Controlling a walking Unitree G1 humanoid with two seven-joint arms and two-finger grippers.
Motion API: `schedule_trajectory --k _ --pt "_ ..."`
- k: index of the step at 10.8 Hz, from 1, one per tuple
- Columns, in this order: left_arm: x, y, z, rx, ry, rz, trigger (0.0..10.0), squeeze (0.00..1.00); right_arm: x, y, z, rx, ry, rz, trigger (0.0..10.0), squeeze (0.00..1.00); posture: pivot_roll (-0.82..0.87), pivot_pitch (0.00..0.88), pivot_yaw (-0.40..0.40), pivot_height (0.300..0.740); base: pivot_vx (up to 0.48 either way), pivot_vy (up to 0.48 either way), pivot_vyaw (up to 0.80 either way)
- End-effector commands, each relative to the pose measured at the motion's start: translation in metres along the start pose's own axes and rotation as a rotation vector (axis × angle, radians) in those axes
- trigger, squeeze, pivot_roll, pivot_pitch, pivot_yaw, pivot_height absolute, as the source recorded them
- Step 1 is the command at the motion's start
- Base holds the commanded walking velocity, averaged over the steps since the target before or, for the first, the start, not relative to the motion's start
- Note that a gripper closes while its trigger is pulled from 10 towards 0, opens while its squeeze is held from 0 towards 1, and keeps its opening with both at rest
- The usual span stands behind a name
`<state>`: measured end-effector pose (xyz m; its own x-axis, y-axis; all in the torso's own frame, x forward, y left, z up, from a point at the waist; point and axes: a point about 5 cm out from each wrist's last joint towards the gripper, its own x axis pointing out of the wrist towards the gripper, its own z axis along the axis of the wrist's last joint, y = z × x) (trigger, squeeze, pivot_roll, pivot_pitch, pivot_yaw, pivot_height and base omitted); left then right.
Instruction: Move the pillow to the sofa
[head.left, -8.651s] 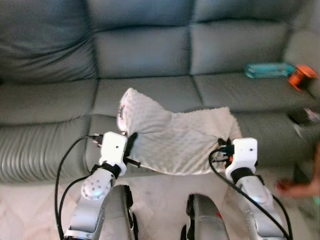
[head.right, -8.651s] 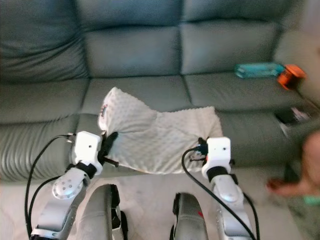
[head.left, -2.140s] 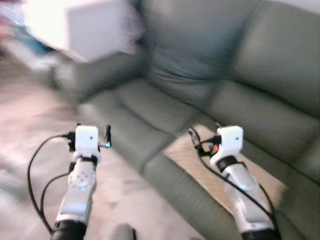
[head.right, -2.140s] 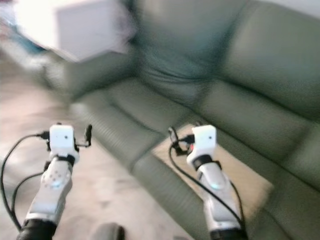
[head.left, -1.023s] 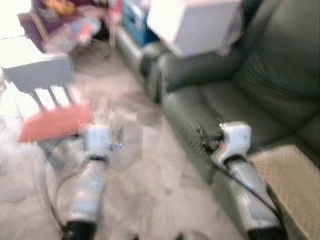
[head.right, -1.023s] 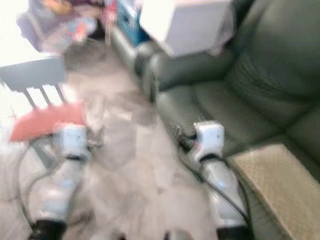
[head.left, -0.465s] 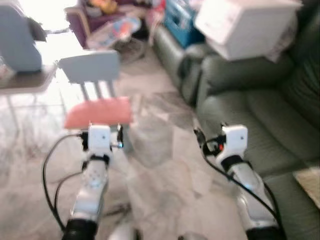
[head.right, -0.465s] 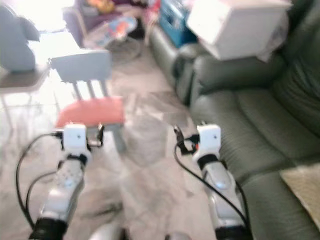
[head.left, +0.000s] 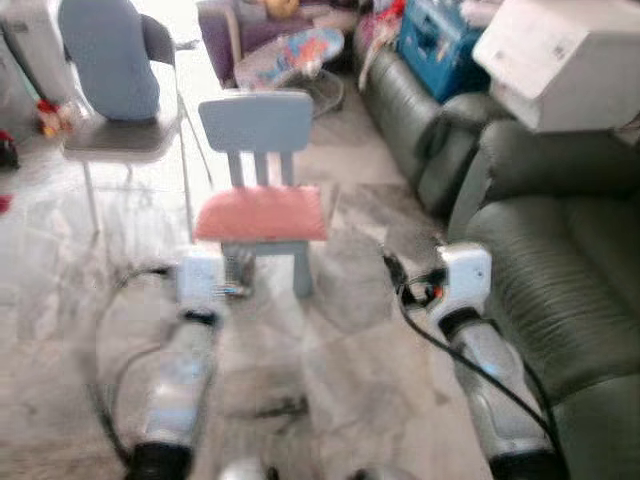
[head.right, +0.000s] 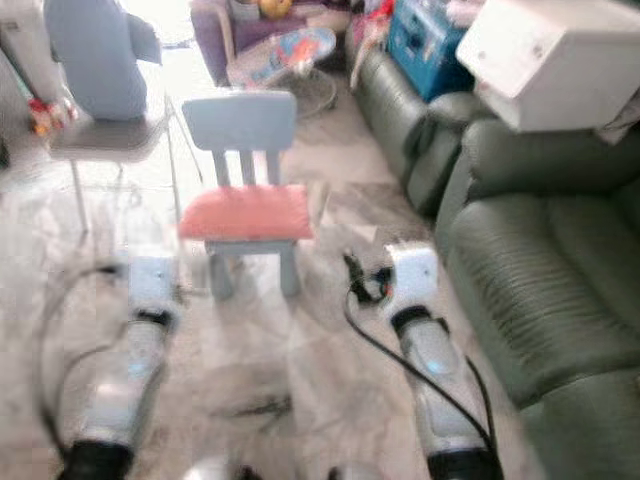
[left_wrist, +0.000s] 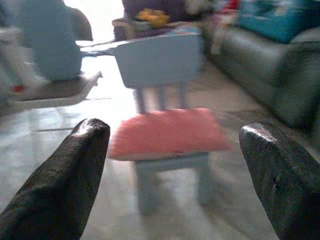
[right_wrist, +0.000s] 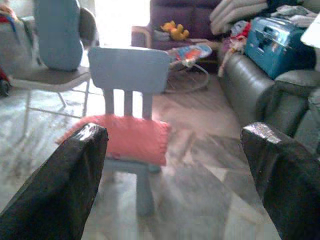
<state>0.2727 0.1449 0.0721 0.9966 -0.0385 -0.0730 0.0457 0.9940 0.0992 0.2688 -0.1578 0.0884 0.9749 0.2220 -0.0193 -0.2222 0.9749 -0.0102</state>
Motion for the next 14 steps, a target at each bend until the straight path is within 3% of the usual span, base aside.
schedule_trajectory --k 1,3,8,14 --pt "-0.0001 0.006 0.0061 0.0 -0.029 0.01 10.0 0.0 0.0015 0.0008 0.0027 -0.009 -0.011 0.006 10.0 0.0 -0.02 0.027 -0.038 0.74 0.0 0.0 0.0" --pt "0.0003 0.0061 0.0074 -0.003 -0.038 0.006 10.0 0.0 0.0047 0.0037 0.0041 -0.02 -0.015 0.022 10.0 0.0 -0.02 0.027 -0.039 0.74 0.319 0.0 0.79" --pt "0.0037 0.0051 0.0097 -0.008 -0.044 -0.004 10.0 0.0 0.0065 0.0031 0.0061 -0.026 -0.024 0.008 10.0 0.0 -0.03 0.023 -0.033 0.74 0.391 0.0 0.0" --pt "0.0071 0.0055 0.0083 -0.007 -0.029 0.011 10.0 0.0 0.0078 0.0042 0.0048 -0.027 -0.02 0.019 10.0 0.0 -0.03 0.013 -0.035 0.74 0.349 0.317 0.0"
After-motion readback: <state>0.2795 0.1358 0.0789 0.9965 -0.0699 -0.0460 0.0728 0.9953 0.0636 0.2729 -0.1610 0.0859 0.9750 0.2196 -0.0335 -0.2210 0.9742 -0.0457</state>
